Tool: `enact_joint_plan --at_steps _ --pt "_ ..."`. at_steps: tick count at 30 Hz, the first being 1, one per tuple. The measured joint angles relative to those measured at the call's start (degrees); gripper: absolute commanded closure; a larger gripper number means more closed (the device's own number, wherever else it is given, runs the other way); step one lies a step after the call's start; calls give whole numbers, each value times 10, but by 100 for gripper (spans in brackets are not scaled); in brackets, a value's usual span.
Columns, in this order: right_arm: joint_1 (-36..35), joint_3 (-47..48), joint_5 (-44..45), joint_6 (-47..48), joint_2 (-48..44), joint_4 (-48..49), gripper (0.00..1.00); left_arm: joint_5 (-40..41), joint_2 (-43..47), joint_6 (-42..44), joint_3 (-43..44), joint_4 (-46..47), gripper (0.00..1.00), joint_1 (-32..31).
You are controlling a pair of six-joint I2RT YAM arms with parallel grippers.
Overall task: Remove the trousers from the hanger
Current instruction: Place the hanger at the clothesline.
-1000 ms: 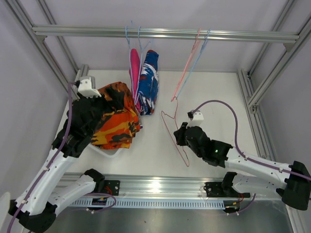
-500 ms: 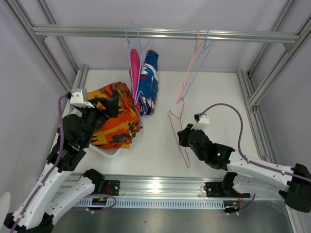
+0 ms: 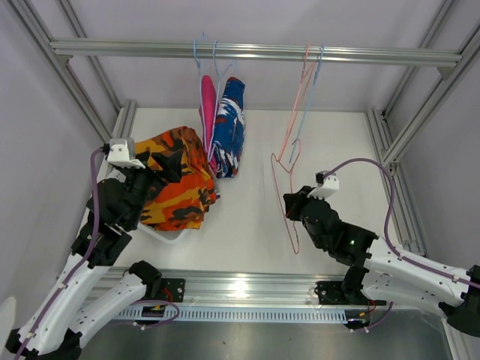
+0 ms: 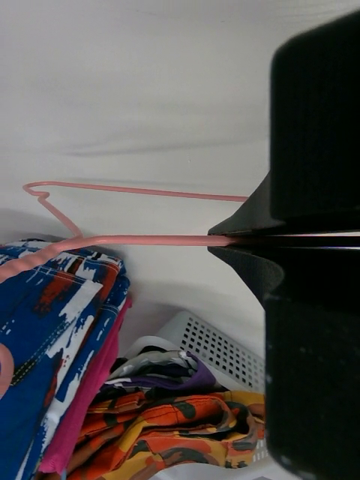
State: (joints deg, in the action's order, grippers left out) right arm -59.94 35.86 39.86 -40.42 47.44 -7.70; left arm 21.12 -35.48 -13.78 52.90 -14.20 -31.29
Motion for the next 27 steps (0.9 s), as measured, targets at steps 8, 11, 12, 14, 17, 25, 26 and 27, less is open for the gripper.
enact_joint_plan --at_steps 8,11,12,14,17,25,26,27 --pt "0 2 34 -36 -19 -25 100 3 0 5 -3 0 1 -1" --pt "0 -3 46 -43 -35 -28 100 3 0 7 -5 0 1 -1" --pt "0 -5 48 -43 -40 -28 100 3 0 8 -5 0 1 -1" --pt "0 -9 53 -43 -48 -30 100 3 0 8 -6 0 1 -1" --pt "0 -9 61 -41 -52 -38 100 3 0 9 -7 0 1 -1" --pt "0 37 89 -16 -76 -126 100 8 0 9 -7 0 1 -3" --pt "0 53 95 -10 -78 -140 100 9 0 9 -7 0 0 -3" --pt "0 72 102 -1 -79 -155 100 10 0 9 -7 0 1 -3"
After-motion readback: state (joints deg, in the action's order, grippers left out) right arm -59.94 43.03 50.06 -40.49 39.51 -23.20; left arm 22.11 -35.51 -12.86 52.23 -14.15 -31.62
